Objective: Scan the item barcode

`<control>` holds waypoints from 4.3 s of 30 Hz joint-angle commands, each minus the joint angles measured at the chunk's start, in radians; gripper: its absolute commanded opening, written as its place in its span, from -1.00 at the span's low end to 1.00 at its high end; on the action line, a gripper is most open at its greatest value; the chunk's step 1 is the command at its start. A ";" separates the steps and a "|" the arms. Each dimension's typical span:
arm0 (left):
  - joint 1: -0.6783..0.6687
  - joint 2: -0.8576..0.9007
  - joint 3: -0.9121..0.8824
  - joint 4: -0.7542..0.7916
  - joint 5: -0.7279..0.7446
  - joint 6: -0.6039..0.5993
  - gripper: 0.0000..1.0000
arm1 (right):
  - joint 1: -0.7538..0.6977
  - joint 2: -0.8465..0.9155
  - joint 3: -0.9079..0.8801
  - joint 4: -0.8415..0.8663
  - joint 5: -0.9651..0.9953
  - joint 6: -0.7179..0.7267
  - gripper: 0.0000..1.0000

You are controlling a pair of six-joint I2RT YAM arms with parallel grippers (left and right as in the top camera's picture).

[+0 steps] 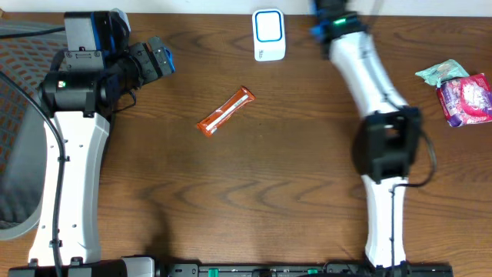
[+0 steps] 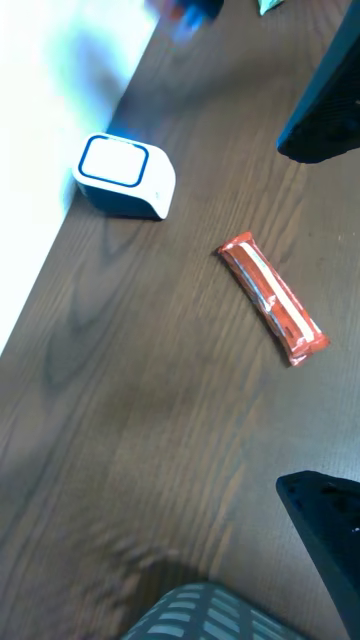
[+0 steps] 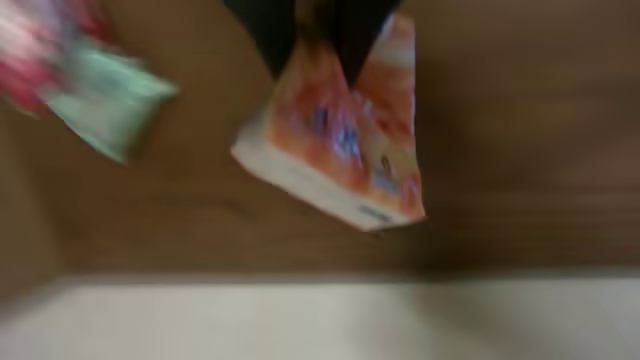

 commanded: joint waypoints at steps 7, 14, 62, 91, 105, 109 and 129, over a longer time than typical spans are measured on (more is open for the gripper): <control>0.003 0.005 -0.003 0.000 -0.002 0.009 0.96 | -0.243 -0.056 -0.044 -0.374 -0.074 0.053 -0.97; 0.003 0.005 -0.003 0.000 -0.002 0.009 0.96 | -0.399 -0.056 -0.190 -0.324 -0.067 0.040 -0.98; 0.003 0.005 -0.003 0.000 -0.003 0.009 0.96 | 0.295 -0.039 -0.216 -0.061 -0.991 0.622 0.80; 0.003 0.005 -0.003 0.000 -0.002 0.009 0.96 | 0.476 0.099 -0.218 -0.076 -0.661 0.898 0.28; 0.003 0.005 -0.003 0.000 -0.003 0.009 0.95 | 0.378 0.042 -0.209 -0.369 -0.399 0.707 0.35; 0.003 0.005 -0.003 0.000 -0.003 0.008 0.96 | 0.352 -0.023 -0.208 -0.368 -0.399 0.527 0.39; 0.003 0.005 -0.003 0.000 -0.002 0.009 0.95 | 0.486 0.006 -0.212 -0.309 -0.175 0.269 0.28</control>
